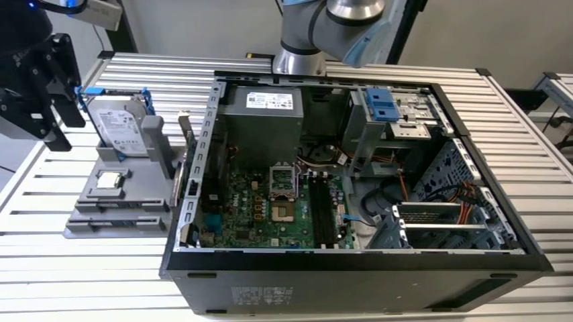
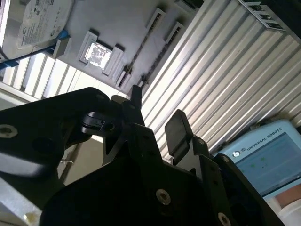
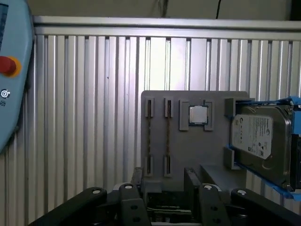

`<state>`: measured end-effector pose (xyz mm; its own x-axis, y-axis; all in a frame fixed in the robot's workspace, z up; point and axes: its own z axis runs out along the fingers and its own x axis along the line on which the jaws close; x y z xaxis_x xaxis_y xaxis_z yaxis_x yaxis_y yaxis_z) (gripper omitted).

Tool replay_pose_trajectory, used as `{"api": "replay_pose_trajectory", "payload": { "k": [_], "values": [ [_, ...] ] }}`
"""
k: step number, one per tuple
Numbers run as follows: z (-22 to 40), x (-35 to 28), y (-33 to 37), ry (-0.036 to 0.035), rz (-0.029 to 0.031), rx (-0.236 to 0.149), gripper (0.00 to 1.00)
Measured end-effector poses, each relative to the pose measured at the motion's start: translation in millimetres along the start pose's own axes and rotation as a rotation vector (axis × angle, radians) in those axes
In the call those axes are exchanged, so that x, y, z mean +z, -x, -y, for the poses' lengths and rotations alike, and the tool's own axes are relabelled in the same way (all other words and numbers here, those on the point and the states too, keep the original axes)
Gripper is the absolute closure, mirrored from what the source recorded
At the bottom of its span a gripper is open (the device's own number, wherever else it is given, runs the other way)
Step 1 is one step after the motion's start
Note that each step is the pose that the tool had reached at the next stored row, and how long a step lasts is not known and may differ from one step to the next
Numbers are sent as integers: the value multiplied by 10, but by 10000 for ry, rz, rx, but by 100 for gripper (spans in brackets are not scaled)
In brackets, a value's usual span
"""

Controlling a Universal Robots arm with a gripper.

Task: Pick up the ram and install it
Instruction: 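Pick up the ram and move it above insertion slot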

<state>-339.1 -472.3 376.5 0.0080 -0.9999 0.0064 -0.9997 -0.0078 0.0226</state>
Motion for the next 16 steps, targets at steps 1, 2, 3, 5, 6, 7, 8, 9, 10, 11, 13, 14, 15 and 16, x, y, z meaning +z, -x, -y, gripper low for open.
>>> {"api": "replay_pose_trajectory", "payload": {
  "k": [1, 2, 3, 5, 6, 7, 8, 9, 10, 11, 13, 14, 15, 16],
  "values": [
    [0, 18, 0, 0, 4, 13, 0],
    [1, 36, 0, -1, 14, 23, 0],
    [2, 52, 0, -1, 34, 33, 0],
    [1, 65, 0, 0, 210, 56, 0],
    [2, 72, 1, -2, 315, 66, 0],
    [2, 81, 1, -3, 384, 79, 0],
    [2, 100, 1, -6, 395, 83, 0],
    [2, 116, 1, -4, 393, 83, 0],
    [3, 134, 1, -6, 393, 83, 0],
    [3, 153, 1, -8, 393, 83, 0],
    [5, 190, 1, -21, 393, 82, 0],
    [5, 208, 1, -38, 393, 82, 0],
    [5, 226, 1, -58, 393, 82, 0],
    [4, 244, 2, -77, 393, 82, 0]
  ]
}}
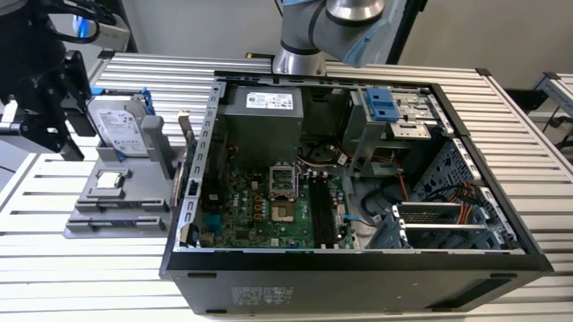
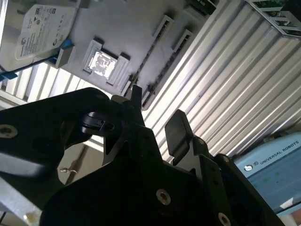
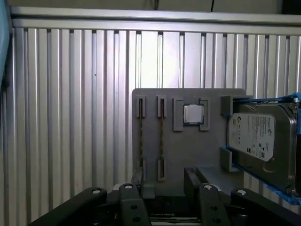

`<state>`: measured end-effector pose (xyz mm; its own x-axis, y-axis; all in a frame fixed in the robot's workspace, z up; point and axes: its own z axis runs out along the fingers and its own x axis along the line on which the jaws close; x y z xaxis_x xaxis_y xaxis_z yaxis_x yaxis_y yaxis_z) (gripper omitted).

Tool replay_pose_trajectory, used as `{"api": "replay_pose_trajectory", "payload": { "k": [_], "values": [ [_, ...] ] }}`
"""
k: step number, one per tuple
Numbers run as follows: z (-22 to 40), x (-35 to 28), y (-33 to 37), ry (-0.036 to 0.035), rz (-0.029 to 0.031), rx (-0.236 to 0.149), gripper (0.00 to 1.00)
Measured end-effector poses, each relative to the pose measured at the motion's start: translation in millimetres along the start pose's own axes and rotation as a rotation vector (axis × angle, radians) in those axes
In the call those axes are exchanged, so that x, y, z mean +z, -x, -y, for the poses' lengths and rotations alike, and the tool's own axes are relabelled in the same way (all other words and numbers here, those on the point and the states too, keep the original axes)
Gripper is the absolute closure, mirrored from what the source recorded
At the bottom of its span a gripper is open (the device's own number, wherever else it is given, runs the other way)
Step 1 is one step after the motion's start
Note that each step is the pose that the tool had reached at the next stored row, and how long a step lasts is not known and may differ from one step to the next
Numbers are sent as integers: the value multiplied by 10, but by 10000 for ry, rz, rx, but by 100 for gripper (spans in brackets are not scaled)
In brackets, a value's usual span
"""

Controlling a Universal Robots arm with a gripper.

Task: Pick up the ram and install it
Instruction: 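Pick up the ram and move it above insertion slot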

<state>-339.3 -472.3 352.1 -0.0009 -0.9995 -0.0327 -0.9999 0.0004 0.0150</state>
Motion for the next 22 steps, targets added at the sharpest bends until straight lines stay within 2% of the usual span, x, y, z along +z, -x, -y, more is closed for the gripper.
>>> {"api": "replay_pose_trajectory", "payload": {
  "k": [6, 22],
  "values": [
    [-13, 104, -3, -174, 0, -6, 0],
    [-9, 383, -13, -187, 0, -6, 0]
  ]
}}
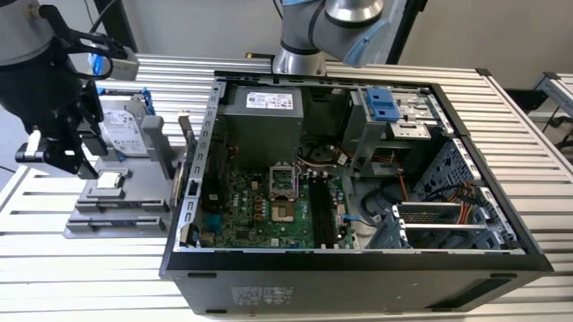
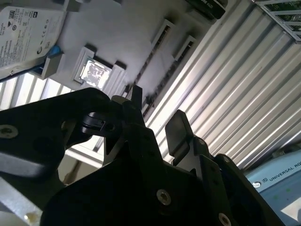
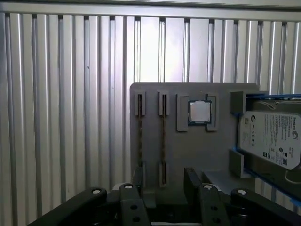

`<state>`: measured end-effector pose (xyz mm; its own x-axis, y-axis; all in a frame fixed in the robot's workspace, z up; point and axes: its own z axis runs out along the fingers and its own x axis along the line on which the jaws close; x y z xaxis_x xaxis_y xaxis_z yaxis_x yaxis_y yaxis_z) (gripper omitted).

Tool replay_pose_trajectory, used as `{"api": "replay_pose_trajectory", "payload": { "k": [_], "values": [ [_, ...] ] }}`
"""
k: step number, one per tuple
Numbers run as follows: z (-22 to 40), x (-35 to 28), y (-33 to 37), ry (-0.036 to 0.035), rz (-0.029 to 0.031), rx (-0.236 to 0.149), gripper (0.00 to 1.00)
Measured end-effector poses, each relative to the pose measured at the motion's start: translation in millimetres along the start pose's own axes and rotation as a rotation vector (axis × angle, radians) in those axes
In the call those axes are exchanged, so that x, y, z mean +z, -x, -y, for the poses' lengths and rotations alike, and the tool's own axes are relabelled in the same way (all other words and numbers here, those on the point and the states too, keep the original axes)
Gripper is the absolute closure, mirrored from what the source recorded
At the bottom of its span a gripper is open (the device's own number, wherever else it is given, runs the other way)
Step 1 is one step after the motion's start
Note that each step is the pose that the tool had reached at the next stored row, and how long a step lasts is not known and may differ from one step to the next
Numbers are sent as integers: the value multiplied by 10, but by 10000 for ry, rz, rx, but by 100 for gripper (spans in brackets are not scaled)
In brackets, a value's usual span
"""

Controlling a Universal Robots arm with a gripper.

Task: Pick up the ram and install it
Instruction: 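Pick up the ram and move it above insertion slot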

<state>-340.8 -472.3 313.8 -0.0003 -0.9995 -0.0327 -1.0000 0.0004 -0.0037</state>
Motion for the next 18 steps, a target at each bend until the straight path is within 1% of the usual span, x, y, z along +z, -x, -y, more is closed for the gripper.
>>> {"api": "replay_pose_trajectory", "payload": {
  "k": [8, 18],
  "values": [
    [-1, 145, -9, -4, 0, 0, 0],
    [-1, 326, -55, -3, 0, 0, 0]
  ]
}}
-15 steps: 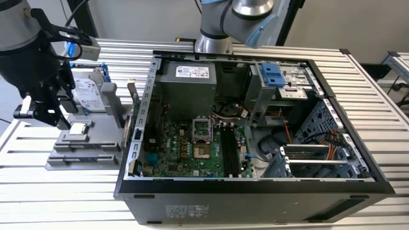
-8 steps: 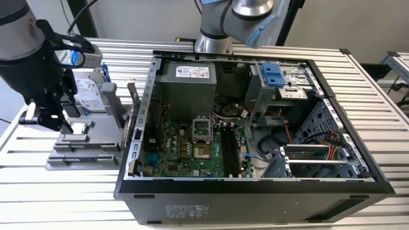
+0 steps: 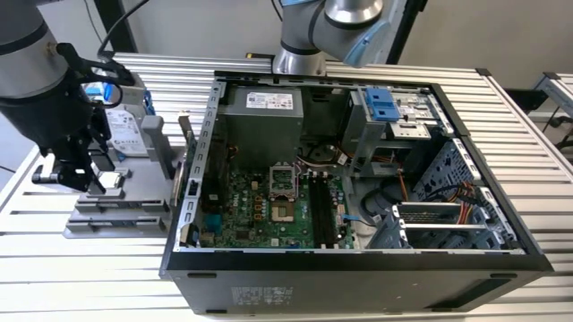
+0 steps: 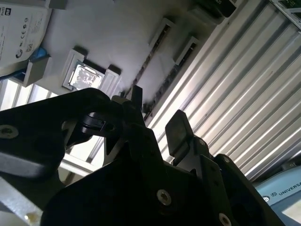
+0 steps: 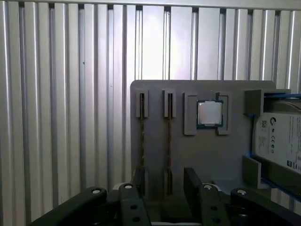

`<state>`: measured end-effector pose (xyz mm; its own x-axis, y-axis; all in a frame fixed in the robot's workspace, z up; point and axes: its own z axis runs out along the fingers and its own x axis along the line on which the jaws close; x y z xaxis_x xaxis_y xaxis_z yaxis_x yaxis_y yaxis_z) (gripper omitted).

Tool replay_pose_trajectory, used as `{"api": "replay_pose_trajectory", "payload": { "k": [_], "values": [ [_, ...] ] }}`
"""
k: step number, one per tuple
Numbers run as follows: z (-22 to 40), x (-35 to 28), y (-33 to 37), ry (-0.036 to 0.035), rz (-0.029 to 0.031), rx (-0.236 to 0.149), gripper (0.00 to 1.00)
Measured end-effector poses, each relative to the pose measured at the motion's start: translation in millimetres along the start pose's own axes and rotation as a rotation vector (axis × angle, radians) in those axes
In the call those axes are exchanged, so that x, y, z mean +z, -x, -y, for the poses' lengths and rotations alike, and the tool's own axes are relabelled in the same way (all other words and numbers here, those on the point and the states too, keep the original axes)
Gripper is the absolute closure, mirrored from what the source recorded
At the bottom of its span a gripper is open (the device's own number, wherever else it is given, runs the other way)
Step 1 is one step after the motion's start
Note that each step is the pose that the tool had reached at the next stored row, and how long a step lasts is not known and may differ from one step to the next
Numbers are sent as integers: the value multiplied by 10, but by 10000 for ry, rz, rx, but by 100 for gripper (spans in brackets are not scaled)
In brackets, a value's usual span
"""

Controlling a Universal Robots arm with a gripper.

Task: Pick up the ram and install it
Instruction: 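Pick up the ram and move it above insertion slot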

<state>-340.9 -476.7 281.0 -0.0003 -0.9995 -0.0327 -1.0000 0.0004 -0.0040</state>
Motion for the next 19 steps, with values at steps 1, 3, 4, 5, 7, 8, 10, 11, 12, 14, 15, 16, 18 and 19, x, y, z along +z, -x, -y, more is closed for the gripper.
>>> {"api": "replay_pose_trajectory", "payload": {
  "k": [1, 3, 4, 5, 7, 8, 10, 11, 12, 14, 15, 16, 18, 19],
  "values": [
    [0, 77, -12, 1, -1, 0, 0],
    [0, 112, -14, 0, -6, 0, 0],
    [0, 131, -15, 0, -11, -1, 0],
    [0, 149, -15, 0, -19, -1, 0],
    [0, 184, -17, 0, -39, -1, 0],
    [-1, 200, -17, -1, -51, 0, 0],
    [-1, 224, -18, 0, -85, 0, 0],
    [-1, 235, -18, 0, -104, 1, 0],
    [-1, 247, -18, 0, -124, 4, 0],
    [-3, 270, -19, 0, -163, 29, 0],
    [-5, 282, -19, -1, -180, 48, 0],
    [-8, 294, -20, -2, -197, 70, 0],
    [-12, 316, -21, -2, -231, 104, 0],
    [-12, 330, -21, -3, -249, 108, 0]
  ]
}}
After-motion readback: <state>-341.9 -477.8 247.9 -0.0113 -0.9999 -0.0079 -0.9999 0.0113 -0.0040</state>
